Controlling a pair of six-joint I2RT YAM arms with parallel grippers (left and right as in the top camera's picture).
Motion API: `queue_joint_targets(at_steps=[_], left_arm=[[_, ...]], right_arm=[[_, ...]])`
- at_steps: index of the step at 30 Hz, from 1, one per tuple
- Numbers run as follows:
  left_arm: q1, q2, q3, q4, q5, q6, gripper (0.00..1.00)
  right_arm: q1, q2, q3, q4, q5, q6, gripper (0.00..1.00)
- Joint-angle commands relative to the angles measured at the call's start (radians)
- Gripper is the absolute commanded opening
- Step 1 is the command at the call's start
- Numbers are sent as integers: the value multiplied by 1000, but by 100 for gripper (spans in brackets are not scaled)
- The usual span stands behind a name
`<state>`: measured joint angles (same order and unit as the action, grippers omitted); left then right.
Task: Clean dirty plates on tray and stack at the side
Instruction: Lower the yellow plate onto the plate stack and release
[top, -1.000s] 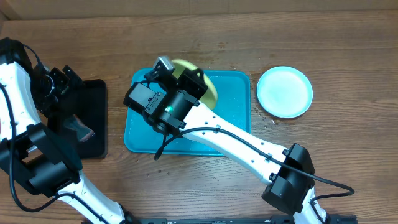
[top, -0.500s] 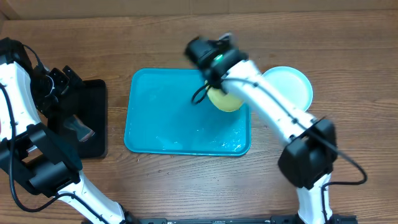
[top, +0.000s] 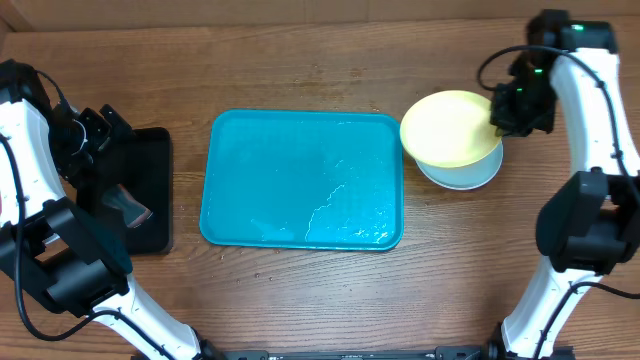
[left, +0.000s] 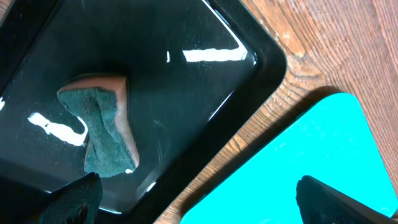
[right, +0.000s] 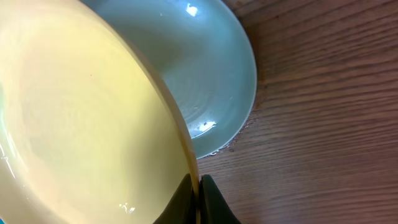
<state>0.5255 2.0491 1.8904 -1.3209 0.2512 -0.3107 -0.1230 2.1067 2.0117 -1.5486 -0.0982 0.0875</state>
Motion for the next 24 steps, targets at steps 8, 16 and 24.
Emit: queue_joint_targets(at_steps=[8, 16, 24], left_arm=[[-3, -3, 8, 6, 8, 16, 100], [-3, -3, 8, 16, 8, 16, 100], [-3, -3, 8, 16, 8, 16, 100]], right_arm=[[-45, -24, -74, 90, 19, 17, 4], [-46, -24, -309, 281, 25, 51, 4], [-47, -25, -333, 300, 131, 108, 17]])
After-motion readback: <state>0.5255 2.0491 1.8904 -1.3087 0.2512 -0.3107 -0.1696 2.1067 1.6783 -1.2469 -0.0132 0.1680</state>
